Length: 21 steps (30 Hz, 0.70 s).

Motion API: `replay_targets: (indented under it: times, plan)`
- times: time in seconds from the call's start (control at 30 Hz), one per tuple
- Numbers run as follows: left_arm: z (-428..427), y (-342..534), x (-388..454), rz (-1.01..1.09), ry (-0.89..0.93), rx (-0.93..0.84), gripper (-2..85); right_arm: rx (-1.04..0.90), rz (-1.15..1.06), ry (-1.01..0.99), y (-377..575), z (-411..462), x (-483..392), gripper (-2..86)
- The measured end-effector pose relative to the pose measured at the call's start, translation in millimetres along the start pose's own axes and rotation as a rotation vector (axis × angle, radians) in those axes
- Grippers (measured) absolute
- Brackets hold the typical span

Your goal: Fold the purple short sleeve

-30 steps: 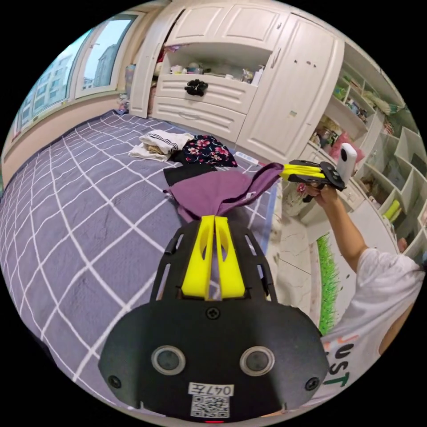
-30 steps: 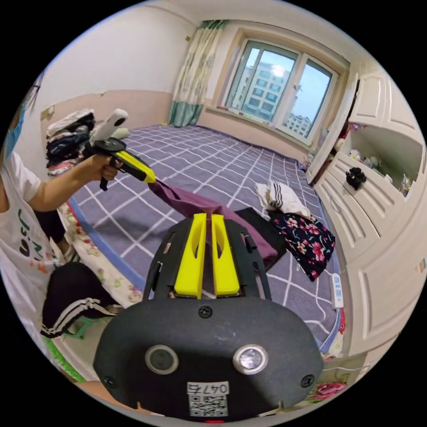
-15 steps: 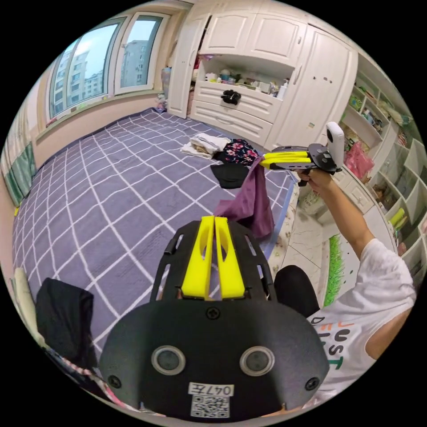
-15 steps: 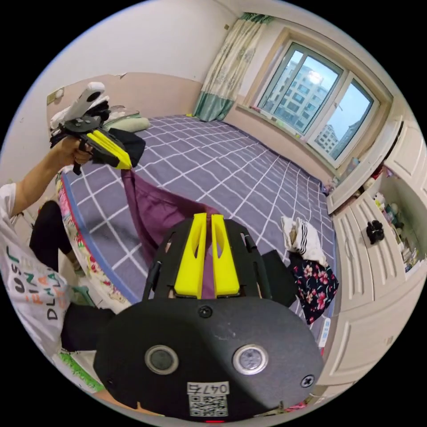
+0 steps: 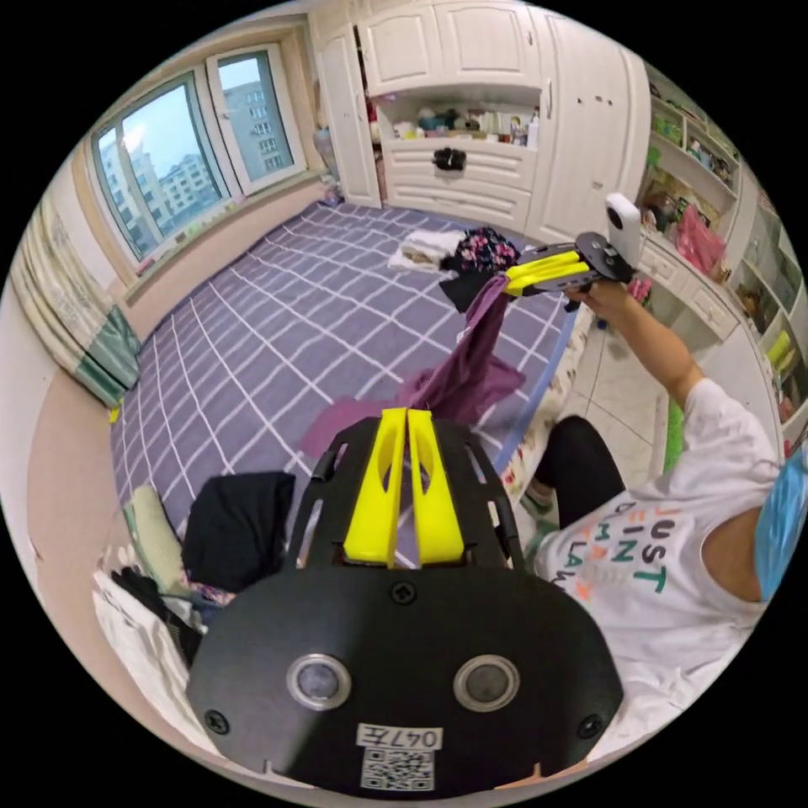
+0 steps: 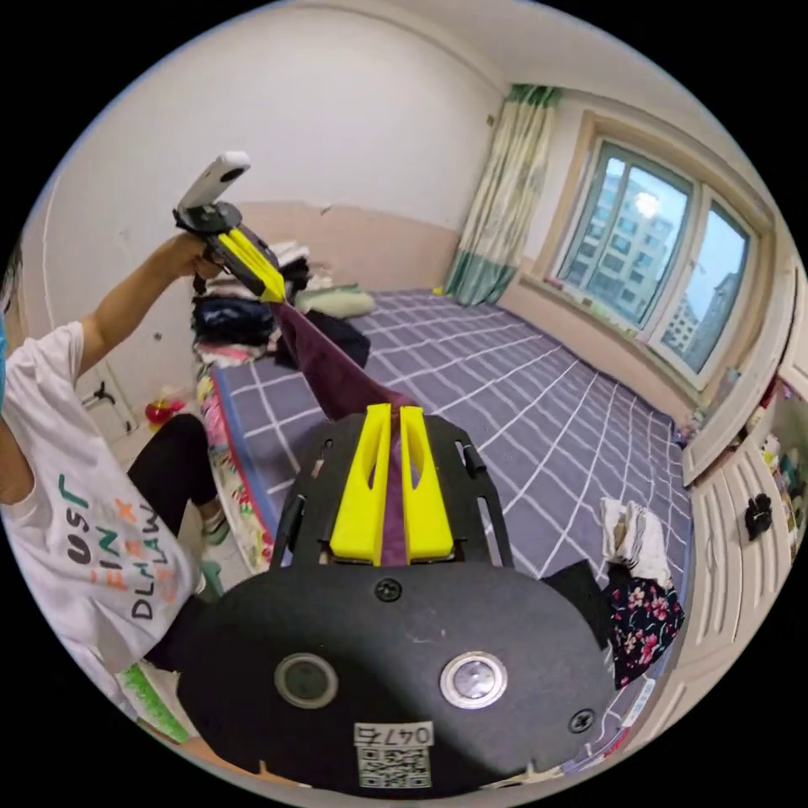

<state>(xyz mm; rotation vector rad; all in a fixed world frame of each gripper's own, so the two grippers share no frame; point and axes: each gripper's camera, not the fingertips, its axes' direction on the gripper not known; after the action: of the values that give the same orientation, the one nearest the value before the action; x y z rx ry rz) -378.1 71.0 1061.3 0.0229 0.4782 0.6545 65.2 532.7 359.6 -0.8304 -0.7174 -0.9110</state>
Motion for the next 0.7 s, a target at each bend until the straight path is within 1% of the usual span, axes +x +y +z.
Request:
replay_targets:
  times: [0.07, 0.13, 0.2, 0.27, 0.33, 0.43, 0.5, 0.57, 0.63, 0.7]
  plan:
    - [30, 29, 0, -0.032, 0.044, -0.077, -0.6, -0.097, -0.007, -0.062, 17, 41, -23, 0.1]
    - [94, 66, -12, -0.109, 0.095, -0.218, -0.1, -0.170, 0.020, -0.134, 36, 91, -37, 0.3]
    - [143, 90, -26, -0.165, 0.120, -0.297, 0.9, -0.263, 0.059, -0.213, 60, 167, -48, 0.9]
    - [180, 111, -44, -0.230, 0.149, -0.288, 4.5, -0.306, 0.098, -0.221, 77, 218, -52, 2.0]
    - [197, 133, -68, -0.305, 0.190, -0.211, 11.8, -0.312, 0.112, -0.189, 91, 252, -53, 3.9]
    - [173, 159, -87, -0.302, 0.198, -0.105, 13.2, -0.271, 0.084, -0.077, 105, 259, -50, 5.9]
    - [151, 175, -88, -0.264, 0.165, -0.068, 13.0, -0.194, 0.109, -0.038, 120, 233, -40, 6.9]
    - [139, 189, -81, -0.205, 0.152, -0.043, 13.0, -0.158, 0.138, -0.068, 136, 217, -37, 8.3]
    - [143, 199, -68, -0.142, 0.189, -0.012, 13.5, -0.178, 0.155, -0.120, 152, 219, -45, 10.1]
    - [157, 203, -62, -0.105, 0.195, -0.016, 13.6, -0.219, 0.176, -0.196, 172, 239, -64, 11.2]
